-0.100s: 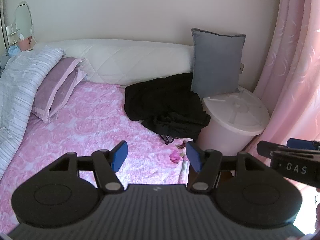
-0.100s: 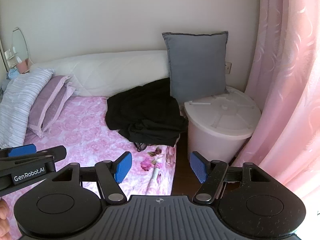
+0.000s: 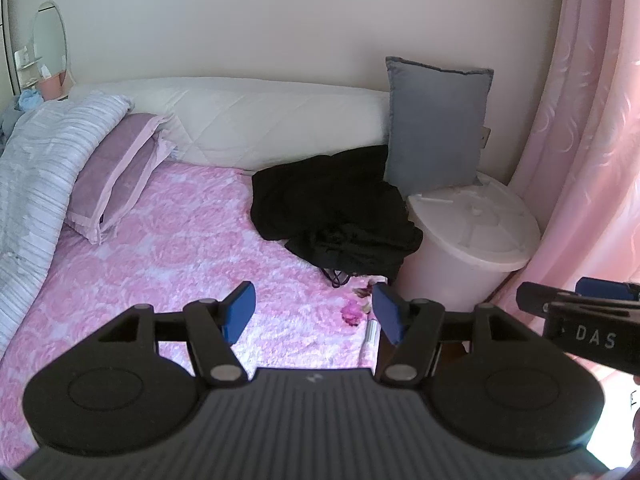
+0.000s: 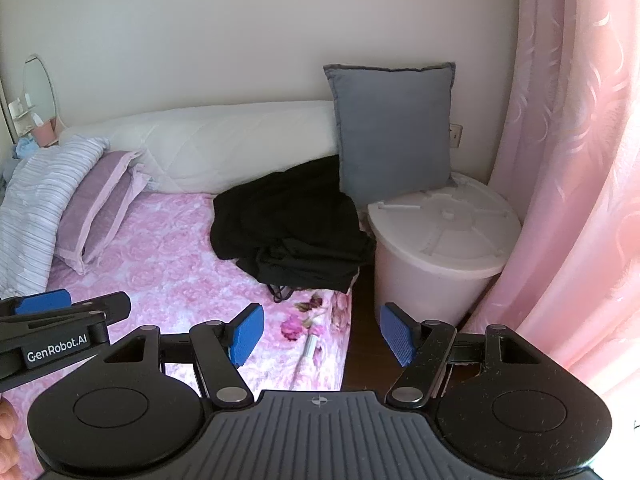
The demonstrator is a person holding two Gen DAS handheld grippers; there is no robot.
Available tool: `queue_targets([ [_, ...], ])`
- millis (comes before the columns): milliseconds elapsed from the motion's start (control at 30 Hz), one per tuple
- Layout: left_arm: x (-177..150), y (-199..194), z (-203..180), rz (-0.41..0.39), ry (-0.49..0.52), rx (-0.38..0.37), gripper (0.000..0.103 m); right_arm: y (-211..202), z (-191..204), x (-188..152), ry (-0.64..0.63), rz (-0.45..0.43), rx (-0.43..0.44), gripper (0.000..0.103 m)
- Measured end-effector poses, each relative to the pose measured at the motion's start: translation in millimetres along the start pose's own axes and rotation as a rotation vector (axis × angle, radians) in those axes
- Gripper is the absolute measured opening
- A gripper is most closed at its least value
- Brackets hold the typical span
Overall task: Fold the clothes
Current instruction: 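Move both tools toward the crumpled black garment beside the grey cushion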
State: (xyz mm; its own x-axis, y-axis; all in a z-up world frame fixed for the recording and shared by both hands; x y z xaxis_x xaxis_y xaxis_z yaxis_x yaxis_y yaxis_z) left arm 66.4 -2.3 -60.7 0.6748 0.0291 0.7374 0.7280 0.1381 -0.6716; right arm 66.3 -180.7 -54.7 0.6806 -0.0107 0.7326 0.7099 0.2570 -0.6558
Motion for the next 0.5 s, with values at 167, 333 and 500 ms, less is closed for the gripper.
queue_targets([
  [167, 0, 3, 1, -0.003, -0.003, -0.005, 0.061, -1, 0, 1, -0.008, 0.006, -0.01, 0.068],
  [333, -8, 5, 10, 0.004, -0.024, -0.015, 0.061, -3, -2, 1, 0.003, 0.012, -0.019, 0.068],
  [500, -6, 9, 14, 0.016, -0.044, -0.007, 0.061, -1, 2, 8, -0.009, 0.012, -0.016, 0.068],
])
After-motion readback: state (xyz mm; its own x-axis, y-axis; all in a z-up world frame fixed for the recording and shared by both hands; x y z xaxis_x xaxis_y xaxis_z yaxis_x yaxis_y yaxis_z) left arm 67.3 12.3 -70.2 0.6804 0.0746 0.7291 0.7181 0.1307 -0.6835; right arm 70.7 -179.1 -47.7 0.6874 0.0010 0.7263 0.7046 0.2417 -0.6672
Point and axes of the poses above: each gripper's, at about its wrist camera, not at the fingertips, and y roughly the way its jaws point, z to its left, x to its top, the point moved 9 cm from there along y, roughly the way its jaws point, and after that the axes turned 9 degrees about x, right-handed, at the moved point
